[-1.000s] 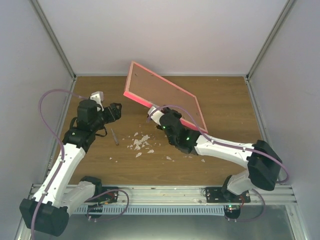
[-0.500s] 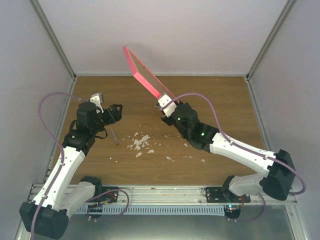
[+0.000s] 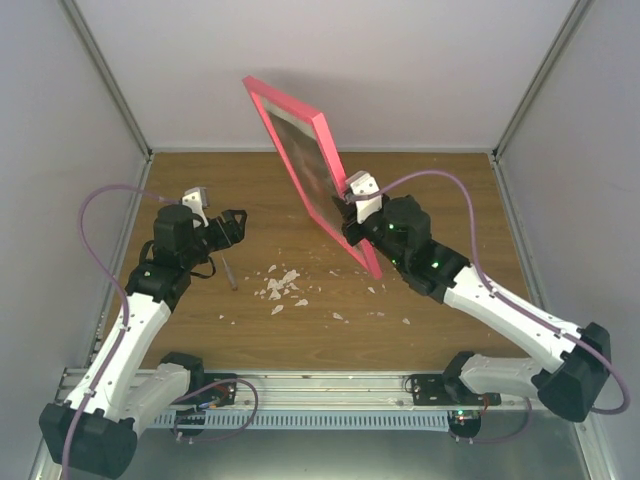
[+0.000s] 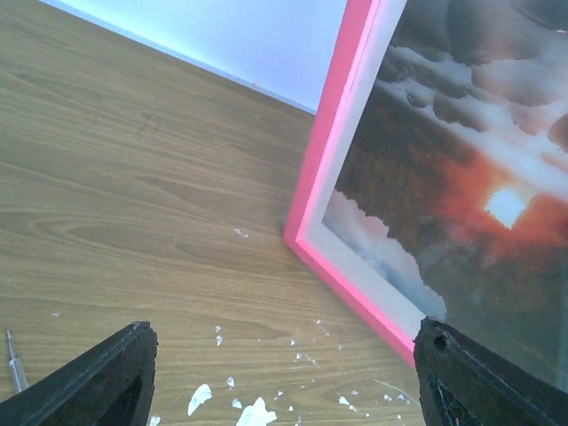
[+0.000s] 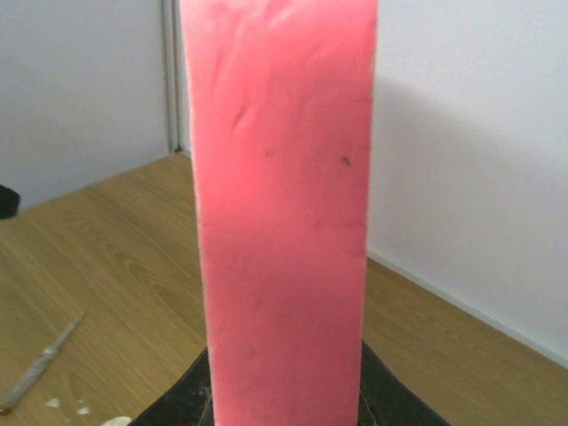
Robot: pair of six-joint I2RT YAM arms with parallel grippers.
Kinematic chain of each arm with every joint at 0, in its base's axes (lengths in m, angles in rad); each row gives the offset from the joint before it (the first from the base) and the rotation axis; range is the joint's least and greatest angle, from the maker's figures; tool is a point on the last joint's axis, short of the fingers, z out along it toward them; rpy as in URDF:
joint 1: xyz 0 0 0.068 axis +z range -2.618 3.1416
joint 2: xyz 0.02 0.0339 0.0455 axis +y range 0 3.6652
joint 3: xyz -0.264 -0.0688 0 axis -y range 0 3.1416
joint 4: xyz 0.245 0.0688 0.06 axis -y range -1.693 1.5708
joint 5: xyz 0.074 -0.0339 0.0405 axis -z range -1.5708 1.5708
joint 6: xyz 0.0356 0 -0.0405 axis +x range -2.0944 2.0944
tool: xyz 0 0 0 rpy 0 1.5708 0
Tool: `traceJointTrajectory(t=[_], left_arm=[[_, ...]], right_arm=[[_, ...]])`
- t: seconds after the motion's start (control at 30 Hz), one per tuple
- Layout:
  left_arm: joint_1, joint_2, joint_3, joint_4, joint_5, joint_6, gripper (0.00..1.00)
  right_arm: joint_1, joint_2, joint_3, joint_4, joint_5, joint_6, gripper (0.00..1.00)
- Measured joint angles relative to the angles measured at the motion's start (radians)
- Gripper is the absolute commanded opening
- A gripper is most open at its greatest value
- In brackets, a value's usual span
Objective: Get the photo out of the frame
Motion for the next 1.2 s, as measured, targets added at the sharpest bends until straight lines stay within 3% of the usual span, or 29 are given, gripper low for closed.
traceJointTrajectory(t=[0.53,0.8,1.2], left_arm=[[0.000,0.028,0.000,0.005,0.035,-0.005,0.80],[0.000,0.057,0.000,0.005,0.068,-0.005,0.80],[0.001,0.113,-0.004,0.002,0.126,0.012,0.81]], right_arm=[[-0.288,-0.130,-0.124,0.026,-0.409,0.374,0.01],[-0.509,-0.149,-0.244,0.134,-0.640,0.597,0.01],[-0.685,-0.092,-0.402,0.300,-0.929,0.833,0.01]])
